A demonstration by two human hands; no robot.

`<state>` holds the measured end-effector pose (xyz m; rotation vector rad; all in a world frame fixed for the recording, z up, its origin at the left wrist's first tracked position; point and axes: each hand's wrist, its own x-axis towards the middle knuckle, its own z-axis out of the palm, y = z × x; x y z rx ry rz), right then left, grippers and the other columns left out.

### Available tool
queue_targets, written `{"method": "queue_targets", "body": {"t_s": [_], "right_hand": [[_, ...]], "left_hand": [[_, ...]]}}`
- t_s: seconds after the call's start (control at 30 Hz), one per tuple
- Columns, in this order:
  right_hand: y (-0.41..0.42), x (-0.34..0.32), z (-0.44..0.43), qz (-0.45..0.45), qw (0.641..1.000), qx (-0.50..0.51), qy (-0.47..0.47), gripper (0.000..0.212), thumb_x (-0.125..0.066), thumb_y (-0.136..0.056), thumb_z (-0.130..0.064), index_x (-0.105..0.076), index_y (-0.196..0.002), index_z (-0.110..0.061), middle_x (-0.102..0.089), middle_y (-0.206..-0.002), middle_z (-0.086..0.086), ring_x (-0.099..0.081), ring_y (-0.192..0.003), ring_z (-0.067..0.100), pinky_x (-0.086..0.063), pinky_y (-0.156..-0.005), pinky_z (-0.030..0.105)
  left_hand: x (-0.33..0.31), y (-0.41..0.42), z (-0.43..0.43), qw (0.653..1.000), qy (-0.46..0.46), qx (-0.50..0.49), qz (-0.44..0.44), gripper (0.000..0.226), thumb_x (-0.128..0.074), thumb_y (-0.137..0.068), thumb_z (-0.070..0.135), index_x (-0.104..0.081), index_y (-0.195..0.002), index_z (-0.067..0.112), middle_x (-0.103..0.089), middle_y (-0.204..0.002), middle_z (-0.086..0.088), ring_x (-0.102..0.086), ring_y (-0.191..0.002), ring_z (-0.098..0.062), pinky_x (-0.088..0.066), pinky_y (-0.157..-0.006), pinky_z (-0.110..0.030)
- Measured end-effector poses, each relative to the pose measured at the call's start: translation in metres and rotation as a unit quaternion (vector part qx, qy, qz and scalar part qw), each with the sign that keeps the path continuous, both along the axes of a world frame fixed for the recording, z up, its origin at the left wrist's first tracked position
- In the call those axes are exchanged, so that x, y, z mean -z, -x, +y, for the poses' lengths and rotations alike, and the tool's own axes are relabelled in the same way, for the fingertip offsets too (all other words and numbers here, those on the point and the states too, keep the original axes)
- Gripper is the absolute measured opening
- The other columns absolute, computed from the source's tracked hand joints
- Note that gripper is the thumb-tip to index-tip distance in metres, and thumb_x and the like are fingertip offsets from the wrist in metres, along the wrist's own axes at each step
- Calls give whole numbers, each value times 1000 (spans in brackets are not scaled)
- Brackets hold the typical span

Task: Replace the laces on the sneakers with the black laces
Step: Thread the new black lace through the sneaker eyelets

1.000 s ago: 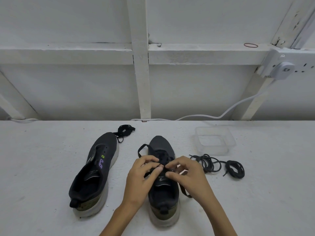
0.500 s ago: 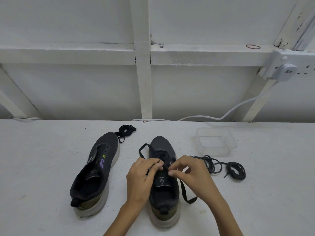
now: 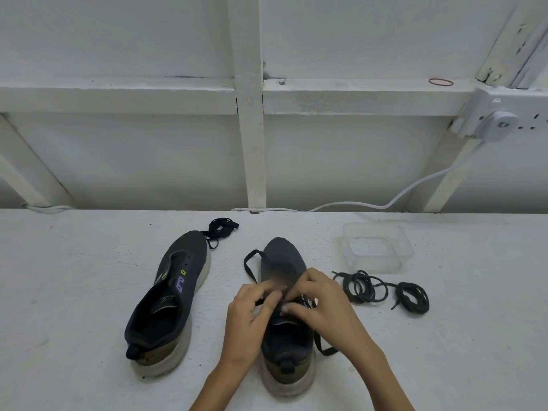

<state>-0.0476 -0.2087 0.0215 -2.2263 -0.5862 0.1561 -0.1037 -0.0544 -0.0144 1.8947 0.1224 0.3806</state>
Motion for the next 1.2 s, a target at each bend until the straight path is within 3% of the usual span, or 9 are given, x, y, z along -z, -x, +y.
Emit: {"method": "queue_targets", "body": {"t_s": [0.1,0.33,0.47,0.6,0.77,0.97,1.1,1.2], "right_hand": [[-2,-1,-1,38,993,41,-104,9,-80,-77,-18,-77,-77,-27,-61,-75,-11,-56,-73,6,-40,-65,12],[-5,-1,3,77,984,68,-145,10,-80,-77,-17,-79,-80,-27,-70,-75,-11,-57,-66,7,-43,-62,13],[-4,-1,5,64,986,65,-141,11,-79,-78,-17,-78,-80,-28,-70,-77,-15,-57,-64,6,-42,-61,14],[-3,-4,7,57,988,62,-132,18,-78,-78,-18,-75,-80,-36,-69,-78,-18,-57,-66,3,-45,-64,16],[-3,-6,9,47,990,59,-119,19,-77,-79,-18,-73,-77,-36,-69,-77,-19,-57,-66,4,-46,-65,18],[-4,-5,9,41,988,80,-124,27,-77,-77,-9,-70,-71,-35,-67,-71,-22,-56,-63,3,-40,-62,13],[-3,-7,10,47,986,86,-133,23,-79,-73,-7,-75,-69,-29,-65,-66,-20,-53,-58,1,-37,-59,14],[-1,-7,15,30,989,77,-121,21,-77,-72,-6,-74,-68,-26,-63,-65,-19,-56,-63,3,-39,-61,15]], "left_hand": [[-2,4,-1,1000,5,9,4,26,-59,-93,23,-68,-116,31,-68,-108,13,-59,-110,-3,-47,-93,-15],[-1,6,-4,1000,2,1,10,33,-64,-92,15,-66,-118,35,-65,-112,10,-58,-111,-3,-46,-95,-15],[1,5,-4,1000,-14,-11,1,34,-68,-89,23,-65,-118,41,-65,-112,17,-58,-113,-8,-45,-97,-21],[-9,3,-4,1000,-4,-1,-15,46,-72,-86,11,-62,-123,35,-65,-117,22,-57,-117,0,-40,-97,-9],[-15,-4,3,997,38,58,-29,52,-71,-82,14,-56,-131,26,-63,-127,16,-56,-123,-5,-43,-102,-18],[-23,-15,2,986,97,136,-2,56,-72,-81,-3,-57,-129,19,-68,-119,3,-63,-116,-13,-48,-98,-22],[-22,-25,4,981,45,190,16,52,-79,-77,5,-62,-124,20,-66,-113,5,-64,-111,-16,-50,-94,-23],[-19,-26,-1,986,38,163,1,40,-78,-74,18,-67,-112,22,-70,-105,4,-67,-101,-18,-53,-88,-27]]}}
